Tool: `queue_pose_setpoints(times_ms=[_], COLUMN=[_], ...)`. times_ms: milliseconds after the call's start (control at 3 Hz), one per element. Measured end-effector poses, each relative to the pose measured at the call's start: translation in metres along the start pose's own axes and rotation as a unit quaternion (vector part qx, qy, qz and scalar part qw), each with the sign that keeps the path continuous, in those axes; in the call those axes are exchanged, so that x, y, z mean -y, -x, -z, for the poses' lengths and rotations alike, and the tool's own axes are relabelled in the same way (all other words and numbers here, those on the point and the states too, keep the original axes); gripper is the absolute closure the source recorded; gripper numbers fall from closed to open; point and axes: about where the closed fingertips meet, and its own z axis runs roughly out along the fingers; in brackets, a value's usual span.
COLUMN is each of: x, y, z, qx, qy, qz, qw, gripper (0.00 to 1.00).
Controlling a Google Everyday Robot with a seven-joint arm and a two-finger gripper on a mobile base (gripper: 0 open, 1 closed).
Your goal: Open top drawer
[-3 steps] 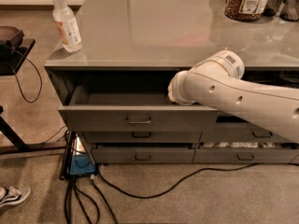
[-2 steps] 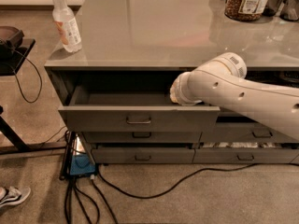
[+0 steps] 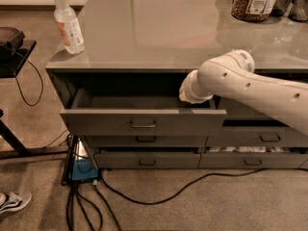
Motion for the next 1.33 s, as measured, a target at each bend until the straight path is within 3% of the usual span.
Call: queue_pose_setpoints(times_ms=[333, 667, 1333], x=[0.002, -0.010, -0.015], y=[-0.007, -0.014, -0.019], z=[-0.017, -0.043, -0.054], qx=[-0.005, -0.004, -0.012], qy=[0.021, 0.043, 0.025], qz=[-0.004, -0.016, -0.023], qw=[0.9998, 0.9989, 0.9993], gripper=[1.00, 1.00, 1.00])
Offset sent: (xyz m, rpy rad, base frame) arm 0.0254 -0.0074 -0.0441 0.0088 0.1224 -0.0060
